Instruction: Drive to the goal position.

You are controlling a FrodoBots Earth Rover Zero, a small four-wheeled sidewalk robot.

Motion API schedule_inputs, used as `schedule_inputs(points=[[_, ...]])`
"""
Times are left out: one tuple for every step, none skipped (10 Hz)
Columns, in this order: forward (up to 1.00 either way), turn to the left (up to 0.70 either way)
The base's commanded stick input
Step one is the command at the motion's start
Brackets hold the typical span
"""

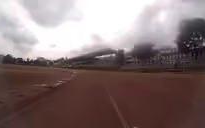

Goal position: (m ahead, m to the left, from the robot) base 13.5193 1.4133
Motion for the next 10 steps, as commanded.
schedule_inputs(points=[[1.00, 0.39], [1.00, 0.38], [1.00, 0.00], [1.00, 0.00], [1.00, 0.00], [1.00, 0.00], [1.00, 0.00], [1.00, 0.00], [1.00, 0.00], [1.00, 0.00]])
